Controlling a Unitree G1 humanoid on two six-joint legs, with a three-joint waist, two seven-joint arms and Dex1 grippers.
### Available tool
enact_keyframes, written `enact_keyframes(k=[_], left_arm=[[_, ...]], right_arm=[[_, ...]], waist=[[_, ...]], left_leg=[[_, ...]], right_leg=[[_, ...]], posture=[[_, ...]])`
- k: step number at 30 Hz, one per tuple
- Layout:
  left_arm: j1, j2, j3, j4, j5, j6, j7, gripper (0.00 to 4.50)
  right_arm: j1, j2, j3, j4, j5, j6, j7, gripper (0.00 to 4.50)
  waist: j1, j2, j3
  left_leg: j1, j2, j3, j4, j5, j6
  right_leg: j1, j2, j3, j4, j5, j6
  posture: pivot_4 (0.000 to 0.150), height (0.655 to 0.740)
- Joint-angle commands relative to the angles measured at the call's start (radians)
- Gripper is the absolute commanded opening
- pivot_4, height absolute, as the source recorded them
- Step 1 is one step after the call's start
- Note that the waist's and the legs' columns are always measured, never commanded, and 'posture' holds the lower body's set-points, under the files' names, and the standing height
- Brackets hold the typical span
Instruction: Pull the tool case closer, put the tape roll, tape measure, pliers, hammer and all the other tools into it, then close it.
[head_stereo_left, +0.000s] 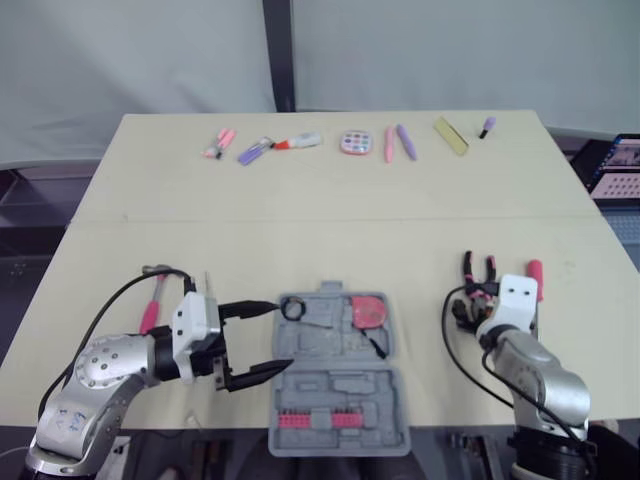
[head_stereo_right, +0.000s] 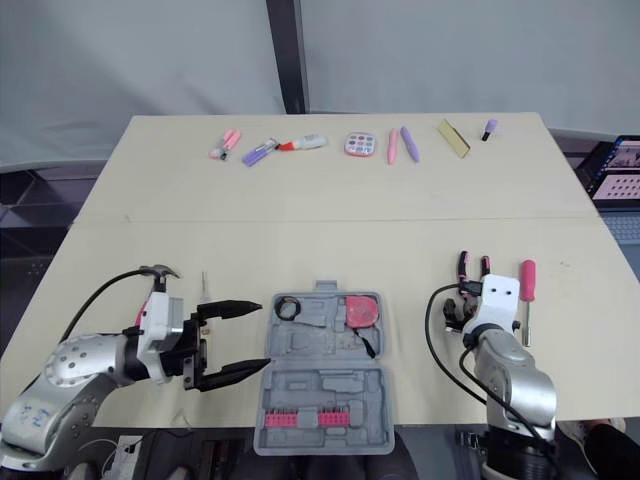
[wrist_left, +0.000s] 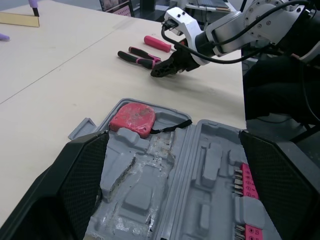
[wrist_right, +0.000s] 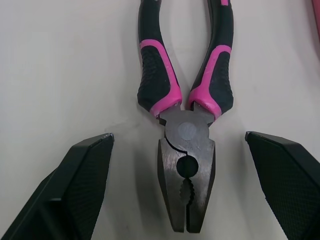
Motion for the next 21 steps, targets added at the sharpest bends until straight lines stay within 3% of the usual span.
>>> enact_keyframes(k=[1, 7, 9, 13, 15, 21], left_arm=[[0.013, 0.006, 0.016, -0.021, 0.004, -0.027, -0.007, 4.5], [0.024, -0.003, 0.01, -0.006, 0.018, -0.056, -0.008, 4.5], [0.027, -0.005, 0.009, -0.001, 0.021, -0.064, -0.008, 4.5], [0.04, -0.009, 0.006, 0.005, 0.026, -0.081, -0.01, 4.5], [0.044, -0.011, 0.006, 0.009, 0.027, -0.087, -0.012, 4.5], [0.048, -0.01, 0.016, 0.036, 0.021, -0.101, -0.026, 4.5]], right_arm=[[-0.001, 0.003, -0.025, 0.012, -0.002, -0.007, -0.011, 4.46], [0.001, 0.004, -0.027, 0.02, 0.001, -0.004, -0.009, 4.46], [0.005, 0.005, -0.028, 0.021, 0.002, -0.004, -0.009, 3.72], [0.005, 0.005, -0.032, 0.025, 0.007, -0.003, -0.012, 1.7], [0.003, 0.004, -0.035, 0.029, 0.008, -0.006, -0.012, 0.95], [0.002, -0.004, -0.044, 0.015, 0.016, 0.003, -0.012, 0.97]], waist=[[0.0, 0.0, 0.0], [0.0, 0.0, 0.0], [0.001, 0.0, 0.0], [0.004, 0.0, 0.0], [0.004, 0.0, 0.0], [0.003, 0.0, 0.0]], left_leg=[[0.0, 0.0, 0.0, 0.0, 0.0, 0.0], [0.0, 0.0, 0.0, 0.0, 0.0, 0.0], [0.0, 0.0, 0.0, 0.0, 0.0, 0.0], [0.0, -0.001, -0.001, 0.001, 0.0, 0.0], [0.0, -0.001, -0.002, 0.001, 0.0, 0.0], [0.0, -0.001, -0.002, 0.001, 0.0, 0.0]], right_leg=[[0.0, 0.0, 0.0, 0.0, 0.0, 0.0], [0.0, 0.0, 0.0, 0.0, 0.0, 0.0], [0.0, 0.0, 0.0, 0.0, 0.0, 0.0], [0.001, -0.001, 0.0, 0.0, 0.0, 0.0], [0.001, -0.001, 0.001, 0.0, 0.0, 0.0], [0.001, -0.001, 0.001, 0.0, 0.0, 0.0]], posture=[[0.15, 0.74], [0.15, 0.74], [0.15, 0.74], [0.15, 0.74], [0.15, 0.74], [0.15, 0.74]])
